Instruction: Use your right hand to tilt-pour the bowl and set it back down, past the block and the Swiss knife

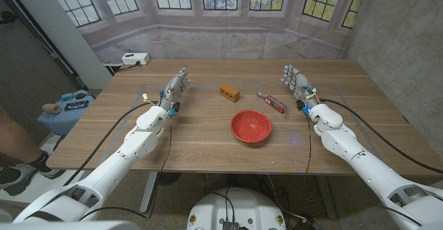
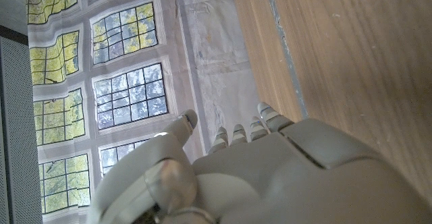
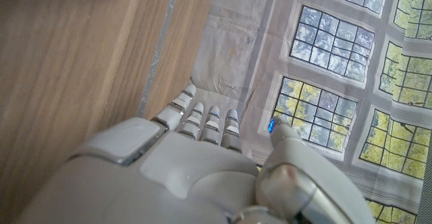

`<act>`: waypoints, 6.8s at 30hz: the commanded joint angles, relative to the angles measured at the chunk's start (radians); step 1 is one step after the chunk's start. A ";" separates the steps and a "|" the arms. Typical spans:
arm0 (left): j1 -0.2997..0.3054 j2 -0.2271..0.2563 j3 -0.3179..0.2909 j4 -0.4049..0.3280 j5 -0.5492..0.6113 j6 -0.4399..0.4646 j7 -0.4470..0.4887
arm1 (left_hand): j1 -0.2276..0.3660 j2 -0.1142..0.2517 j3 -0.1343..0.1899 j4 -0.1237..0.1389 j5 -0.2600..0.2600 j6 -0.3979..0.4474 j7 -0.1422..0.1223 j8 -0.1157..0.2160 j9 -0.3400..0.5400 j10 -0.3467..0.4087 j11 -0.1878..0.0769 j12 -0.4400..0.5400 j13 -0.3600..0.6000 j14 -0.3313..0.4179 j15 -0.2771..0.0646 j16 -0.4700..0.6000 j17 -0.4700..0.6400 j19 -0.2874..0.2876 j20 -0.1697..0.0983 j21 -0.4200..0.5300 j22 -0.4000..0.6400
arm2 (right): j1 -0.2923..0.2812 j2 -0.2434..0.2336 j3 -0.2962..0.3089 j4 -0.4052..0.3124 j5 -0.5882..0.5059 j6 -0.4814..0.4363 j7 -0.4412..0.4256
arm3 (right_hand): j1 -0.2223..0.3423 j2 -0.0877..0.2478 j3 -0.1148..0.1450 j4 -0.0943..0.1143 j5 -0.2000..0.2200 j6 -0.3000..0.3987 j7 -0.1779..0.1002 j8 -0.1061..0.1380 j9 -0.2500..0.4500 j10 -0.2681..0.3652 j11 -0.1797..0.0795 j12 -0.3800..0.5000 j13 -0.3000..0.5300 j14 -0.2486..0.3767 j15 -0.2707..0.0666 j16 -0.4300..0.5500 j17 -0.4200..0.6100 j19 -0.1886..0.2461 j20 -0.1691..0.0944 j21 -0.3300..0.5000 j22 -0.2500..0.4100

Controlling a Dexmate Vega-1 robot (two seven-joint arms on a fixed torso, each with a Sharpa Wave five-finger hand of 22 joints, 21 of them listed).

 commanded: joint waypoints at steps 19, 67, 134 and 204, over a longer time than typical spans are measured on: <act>-0.023 -0.003 0.022 0.003 0.021 0.031 0.003 | -0.151 -0.174 0.008 -0.017 0.004 0.005 0.006 0.006 0.006 0.005 0.001 0.008 0.003 0.007 -0.002 0.005 0.001 0.017 0.002 0.005 0.002 | -0.032 -0.124 -0.010 -0.174 -0.045 -0.165 -0.050 | 0.049 -0.019 0.018 -0.049 0.005 0.001 0.037 0.008 0.002 0.000 0.014 0.014 0.004 0.002 -0.010 0.004 -0.018 0.012 -0.041 0.010 0.004; 0.035 0.058 0.018 -0.110 0.048 0.054 0.035 | -0.133 -0.173 0.008 -0.051 0.005 0.013 0.008 0.002 0.006 0.005 0.004 0.003 0.003 0.009 0.003 0.000 0.001 0.018 0.005 0.001 0.003 | -0.177 -0.416 0.042 -0.683 -0.100 -0.546 -0.191 | 0.178 -0.095 0.007 -0.145 0.004 0.140 0.198 0.037 -0.004 0.210 0.168 0.055 -0.007 0.202 0.100 0.051 -0.049 0.187 0.046 0.044 0.005; 0.082 0.068 0.009 -0.157 0.043 0.044 0.051 | -0.123 -0.167 -0.001 -0.076 0.004 0.039 0.008 0.003 0.007 0.020 0.003 0.005 0.004 0.032 0.004 0.003 0.004 0.036 0.010 0.003 0.003 | 0.230 -0.560 -0.318 -0.982 -0.415 -1.196 0.146 | 0.441 -0.204 0.029 -0.159 0.015 0.306 0.233 0.043 -0.001 0.439 0.152 0.061 0.004 0.519 0.073 0.102 -0.049 0.234 0.064 0.026 0.012; 0.133 0.067 0.003 -0.186 0.030 0.031 0.065 | -0.126 -0.171 0.003 -0.081 0.005 0.068 0.009 0.004 0.008 0.040 0.005 0.007 0.004 0.051 0.004 0.002 0.004 0.050 0.013 0.003 0.004 | 0.552 -0.384 -0.774 -0.918 -0.698 -1.402 0.339 | 0.639 -0.216 0.047 -0.151 0.037 0.348 0.250 0.042 0.006 0.499 0.152 0.075 0.044 0.607 0.030 0.139 -0.014 0.259 0.072 0.039 0.015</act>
